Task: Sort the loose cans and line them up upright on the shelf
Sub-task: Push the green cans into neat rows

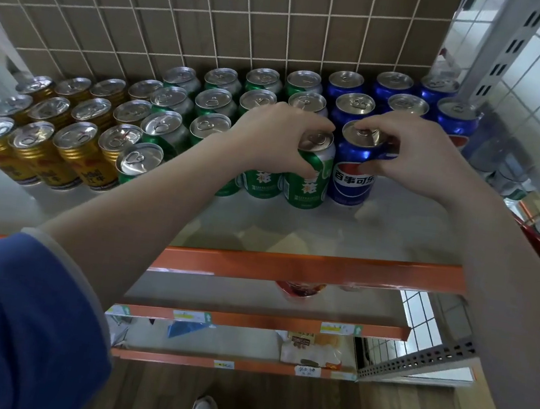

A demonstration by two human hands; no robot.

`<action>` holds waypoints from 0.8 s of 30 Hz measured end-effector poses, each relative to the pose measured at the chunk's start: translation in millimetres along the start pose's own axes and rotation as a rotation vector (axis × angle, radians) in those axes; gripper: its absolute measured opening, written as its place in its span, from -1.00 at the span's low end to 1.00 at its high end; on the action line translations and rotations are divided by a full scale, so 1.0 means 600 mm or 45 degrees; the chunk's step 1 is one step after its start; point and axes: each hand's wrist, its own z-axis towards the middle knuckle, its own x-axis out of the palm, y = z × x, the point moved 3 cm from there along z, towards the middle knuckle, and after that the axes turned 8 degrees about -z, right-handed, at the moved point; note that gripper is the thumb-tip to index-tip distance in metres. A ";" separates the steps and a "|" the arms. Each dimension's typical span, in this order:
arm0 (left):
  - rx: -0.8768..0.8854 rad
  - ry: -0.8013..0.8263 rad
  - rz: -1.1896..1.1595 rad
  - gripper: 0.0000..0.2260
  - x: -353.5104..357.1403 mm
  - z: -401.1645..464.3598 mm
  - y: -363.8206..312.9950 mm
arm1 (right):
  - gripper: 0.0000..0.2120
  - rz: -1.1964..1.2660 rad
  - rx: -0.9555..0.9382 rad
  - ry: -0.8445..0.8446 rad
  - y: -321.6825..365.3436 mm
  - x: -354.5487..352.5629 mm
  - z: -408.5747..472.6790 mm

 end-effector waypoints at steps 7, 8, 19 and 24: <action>-0.004 0.031 0.023 -0.33 -0.003 0.005 0.001 | -0.44 -0.004 0.002 -0.009 0.000 0.005 0.000; -0.006 0.039 0.019 -0.33 -0.003 0.006 0.002 | -0.44 -0.005 0.004 -0.004 0.000 0.005 0.001; 0.005 0.033 0.003 -0.33 0.004 0.014 0.006 | -0.44 -0.023 0.007 0.015 0.003 0.005 -0.002; 0.068 0.009 0.084 -0.32 0.001 0.017 0.001 | -0.40 -0.033 0.015 0.020 0.003 0.010 -0.006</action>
